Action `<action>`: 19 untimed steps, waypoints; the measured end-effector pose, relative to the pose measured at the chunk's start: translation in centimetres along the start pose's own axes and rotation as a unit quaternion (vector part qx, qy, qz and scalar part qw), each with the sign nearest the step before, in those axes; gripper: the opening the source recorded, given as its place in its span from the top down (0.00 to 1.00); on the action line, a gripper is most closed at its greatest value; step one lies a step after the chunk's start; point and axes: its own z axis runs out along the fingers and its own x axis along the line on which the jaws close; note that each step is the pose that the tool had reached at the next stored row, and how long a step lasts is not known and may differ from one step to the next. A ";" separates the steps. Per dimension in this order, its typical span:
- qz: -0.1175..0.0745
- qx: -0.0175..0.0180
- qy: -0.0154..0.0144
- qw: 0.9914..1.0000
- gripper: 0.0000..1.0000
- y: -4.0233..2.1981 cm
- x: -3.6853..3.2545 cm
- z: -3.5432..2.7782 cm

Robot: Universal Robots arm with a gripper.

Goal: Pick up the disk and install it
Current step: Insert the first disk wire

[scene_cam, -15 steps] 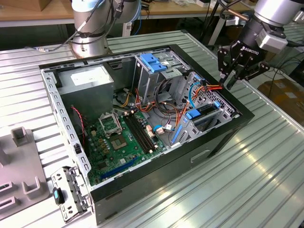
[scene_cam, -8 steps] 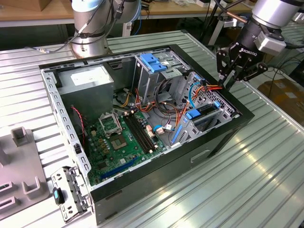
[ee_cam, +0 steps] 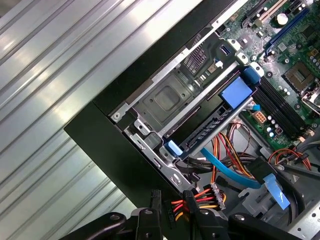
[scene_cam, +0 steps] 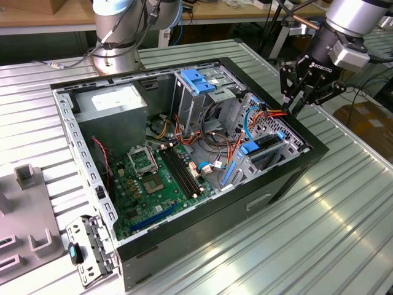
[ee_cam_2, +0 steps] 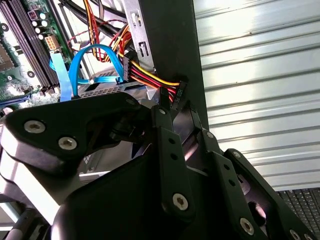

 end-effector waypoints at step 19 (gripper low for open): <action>-0.005 0.015 0.008 1.000 0.69 -0.01 0.01 0.01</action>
